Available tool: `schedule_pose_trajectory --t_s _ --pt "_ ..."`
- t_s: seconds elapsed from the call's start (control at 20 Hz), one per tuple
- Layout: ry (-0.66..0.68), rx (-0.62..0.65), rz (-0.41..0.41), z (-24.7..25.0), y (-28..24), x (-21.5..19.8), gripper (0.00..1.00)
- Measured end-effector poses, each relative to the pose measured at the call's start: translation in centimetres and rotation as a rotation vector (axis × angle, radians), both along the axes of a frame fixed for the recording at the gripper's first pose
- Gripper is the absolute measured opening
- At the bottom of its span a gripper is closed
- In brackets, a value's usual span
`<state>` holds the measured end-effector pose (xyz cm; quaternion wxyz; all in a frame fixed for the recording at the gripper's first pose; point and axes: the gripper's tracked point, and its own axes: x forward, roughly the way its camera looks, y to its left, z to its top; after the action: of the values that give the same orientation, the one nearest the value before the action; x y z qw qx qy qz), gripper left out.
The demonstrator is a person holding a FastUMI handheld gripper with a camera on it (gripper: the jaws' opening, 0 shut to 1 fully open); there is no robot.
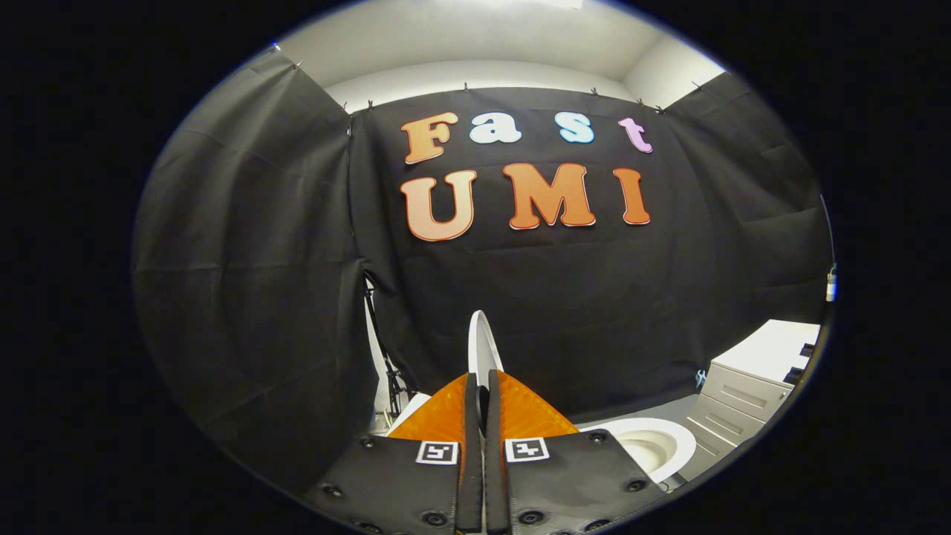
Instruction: Open the toilet lid.
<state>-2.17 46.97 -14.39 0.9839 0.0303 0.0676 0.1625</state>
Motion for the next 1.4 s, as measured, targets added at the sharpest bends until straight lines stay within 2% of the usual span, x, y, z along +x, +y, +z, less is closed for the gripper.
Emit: schedule_pose_trajectory --t_s 0.25,0.55,0.65,0.75,0.9,1.2,1.25,1.4 --pt "-0.010 -0.051 0.048 -0.4 2.2 -1.0 0.10" --pt "-0.013 -0.063 0.063 -0.7 3.1 -1.2 0.10" --pt "-0.013 -0.072 0.076 -0.6 3.4 -1.6 0.15" --pt "-0.059 -0.082 0.077 1.4 2.8 -2.0 0.18" --pt "-0.159 -0.084 0.069 5.6 1.4 -2.2 0.42" --pt "-0.182 -0.025 0.070 10.5 -2.3 -1.5 0.89" --pt "-0.190 -0.019 0.064 11.3 -3.2 -1.3 0.93" --pt "-0.210 -0.047 0.048 12.9 -5.6 -0.4 0.95"
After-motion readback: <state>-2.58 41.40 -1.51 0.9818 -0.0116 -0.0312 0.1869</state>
